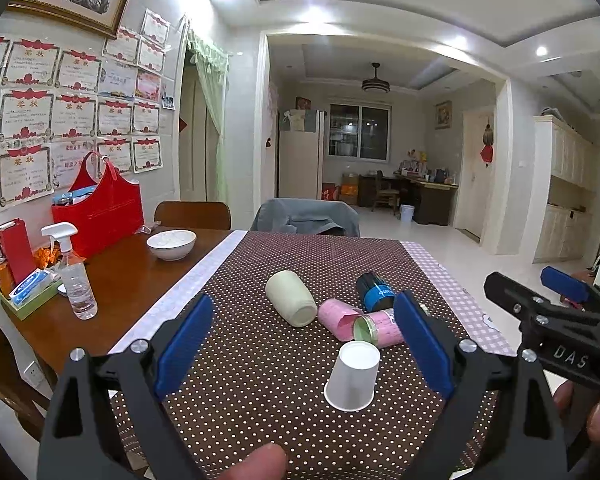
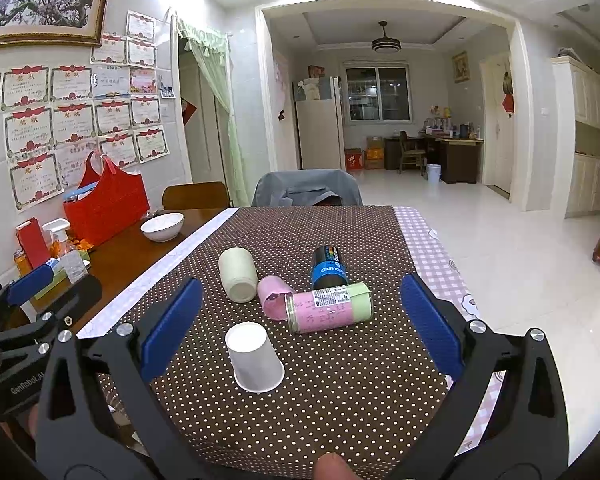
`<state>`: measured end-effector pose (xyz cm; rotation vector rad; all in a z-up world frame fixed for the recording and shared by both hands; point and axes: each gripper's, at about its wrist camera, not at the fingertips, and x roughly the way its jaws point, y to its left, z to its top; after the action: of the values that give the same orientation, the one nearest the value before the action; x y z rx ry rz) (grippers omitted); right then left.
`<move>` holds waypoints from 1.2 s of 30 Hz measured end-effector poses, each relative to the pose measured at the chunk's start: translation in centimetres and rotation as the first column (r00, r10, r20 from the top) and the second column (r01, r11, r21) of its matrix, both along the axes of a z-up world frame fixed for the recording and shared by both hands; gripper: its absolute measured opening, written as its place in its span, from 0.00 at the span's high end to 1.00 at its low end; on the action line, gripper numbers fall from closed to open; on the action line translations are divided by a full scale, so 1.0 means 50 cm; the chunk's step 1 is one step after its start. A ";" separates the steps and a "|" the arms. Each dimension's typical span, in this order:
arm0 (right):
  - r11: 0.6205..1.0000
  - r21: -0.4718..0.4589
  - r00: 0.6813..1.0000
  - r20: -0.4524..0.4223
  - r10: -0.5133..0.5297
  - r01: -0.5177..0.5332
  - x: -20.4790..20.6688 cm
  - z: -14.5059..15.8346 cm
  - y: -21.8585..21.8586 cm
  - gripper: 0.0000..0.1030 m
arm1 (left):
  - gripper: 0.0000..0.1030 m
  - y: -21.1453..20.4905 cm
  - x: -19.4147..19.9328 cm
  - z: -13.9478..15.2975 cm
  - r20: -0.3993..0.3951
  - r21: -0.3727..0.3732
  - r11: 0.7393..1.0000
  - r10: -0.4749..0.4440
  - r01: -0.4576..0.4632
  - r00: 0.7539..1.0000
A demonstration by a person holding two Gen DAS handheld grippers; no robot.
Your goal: Flip cup upside down
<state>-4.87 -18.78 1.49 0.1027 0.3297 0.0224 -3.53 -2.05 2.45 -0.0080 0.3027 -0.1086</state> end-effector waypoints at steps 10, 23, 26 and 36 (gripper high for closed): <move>1.000 -0.005 1.000 -0.005 0.002 -0.002 0.002 -0.004 0.003 0.06 | 0.12 0.000 -0.008 0.005 0.020 0.000 1.000 0.008 -0.008 1.000; 1.000 -0.014 1.000 -0.030 0.007 -0.007 0.012 -0.018 0.007 0.06 | 0.10 0.006 0.000 0.004 0.007 0.003 1.000 0.025 -0.025 1.000; 1.000 -0.015 0.999 -0.034 0.008 -0.008 0.015 -0.018 0.008 0.06 | 0.04 0.003 0.000 0.004 0.022 0.006 1.000 0.025 -0.026 0.999; 1.000 -0.011 0.999 -0.036 0.008 -0.008 0.017 -0.018 0.004 0.06 | 0.04 0.005 0.006 0.000 0.025 0.020 0.999 0.049 -0.050 0.998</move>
<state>-3.99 -18.56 0.57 0.0908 0.3659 0.0265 -3.26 -1.82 2.47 0.0064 0.2785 -0.0562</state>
